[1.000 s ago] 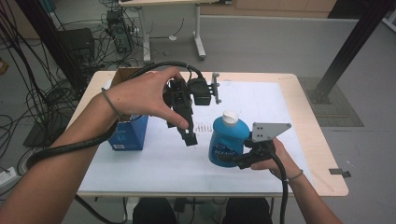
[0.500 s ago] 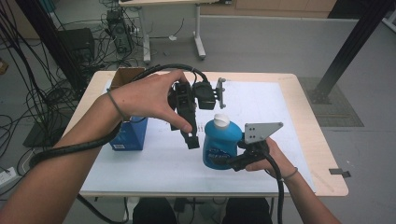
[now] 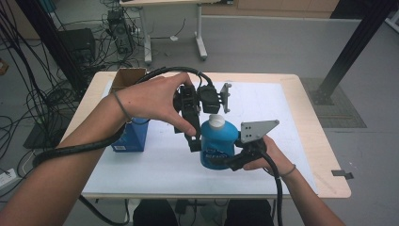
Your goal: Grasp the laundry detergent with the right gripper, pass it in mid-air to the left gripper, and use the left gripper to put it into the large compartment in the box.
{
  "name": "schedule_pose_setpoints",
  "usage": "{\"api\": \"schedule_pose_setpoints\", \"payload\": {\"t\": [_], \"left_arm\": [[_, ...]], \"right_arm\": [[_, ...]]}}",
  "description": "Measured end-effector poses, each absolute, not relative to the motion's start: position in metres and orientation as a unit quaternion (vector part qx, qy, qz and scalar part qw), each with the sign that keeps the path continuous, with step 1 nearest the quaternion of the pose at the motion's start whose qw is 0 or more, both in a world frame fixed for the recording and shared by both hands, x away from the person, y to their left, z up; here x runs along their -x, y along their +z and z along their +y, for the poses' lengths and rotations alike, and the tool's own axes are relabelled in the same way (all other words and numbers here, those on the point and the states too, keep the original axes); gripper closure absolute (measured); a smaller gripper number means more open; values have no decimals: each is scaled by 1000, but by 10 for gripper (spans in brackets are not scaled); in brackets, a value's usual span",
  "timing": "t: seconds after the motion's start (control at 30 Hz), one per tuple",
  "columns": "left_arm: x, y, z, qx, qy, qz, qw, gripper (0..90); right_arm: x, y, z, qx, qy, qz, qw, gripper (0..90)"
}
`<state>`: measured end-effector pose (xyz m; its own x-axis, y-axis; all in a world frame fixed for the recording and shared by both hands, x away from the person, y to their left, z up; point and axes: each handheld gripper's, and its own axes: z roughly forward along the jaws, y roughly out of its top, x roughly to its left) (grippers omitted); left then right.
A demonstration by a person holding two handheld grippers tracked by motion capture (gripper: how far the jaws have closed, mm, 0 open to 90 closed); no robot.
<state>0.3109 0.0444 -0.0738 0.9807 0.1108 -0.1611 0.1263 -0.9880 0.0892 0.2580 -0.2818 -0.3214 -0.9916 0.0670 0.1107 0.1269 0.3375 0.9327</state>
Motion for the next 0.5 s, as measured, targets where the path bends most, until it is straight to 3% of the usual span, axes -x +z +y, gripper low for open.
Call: {"api": "schedule_pose_setpoints", "payload": {"t": [0.5], "left_arm": [[-310,-71,27,-996,-69,46,32,79]], "right_arm": [[-266,-323,-271,51,-574,-817,29,419]]}}
